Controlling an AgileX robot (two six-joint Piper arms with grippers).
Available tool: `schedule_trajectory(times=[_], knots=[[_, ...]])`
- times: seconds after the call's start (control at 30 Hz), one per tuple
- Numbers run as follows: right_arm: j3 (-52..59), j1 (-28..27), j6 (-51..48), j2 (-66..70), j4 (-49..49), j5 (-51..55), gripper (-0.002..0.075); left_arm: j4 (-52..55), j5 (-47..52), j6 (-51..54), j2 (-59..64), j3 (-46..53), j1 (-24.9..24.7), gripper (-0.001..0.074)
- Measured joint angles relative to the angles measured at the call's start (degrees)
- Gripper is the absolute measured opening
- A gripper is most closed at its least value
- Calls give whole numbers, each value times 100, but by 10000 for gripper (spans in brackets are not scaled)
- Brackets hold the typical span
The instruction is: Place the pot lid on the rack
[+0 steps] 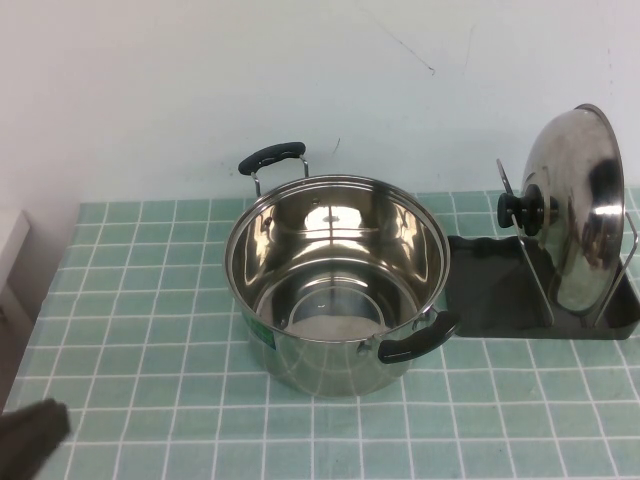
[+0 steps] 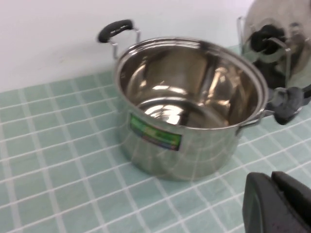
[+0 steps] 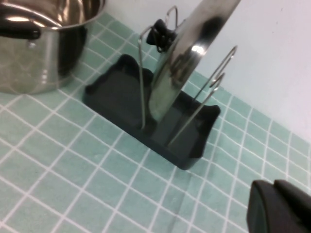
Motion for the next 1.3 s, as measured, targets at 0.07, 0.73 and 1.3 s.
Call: schedule_trajectory(times=[0.07, 0.73, 1.3], knots=[[379, 0, 0, -513, 147, -57, 1, 0, -639, -13, -219, 513, 0, -2], [962, 0, 0, -1728, 427, 179, 0, 19, -3375, -38, -417, 2039, 0, -2], [962, 0, 0, -1728, 450, 201, 0, -620, -2781, 640, -922, 2098, 885, -2]])
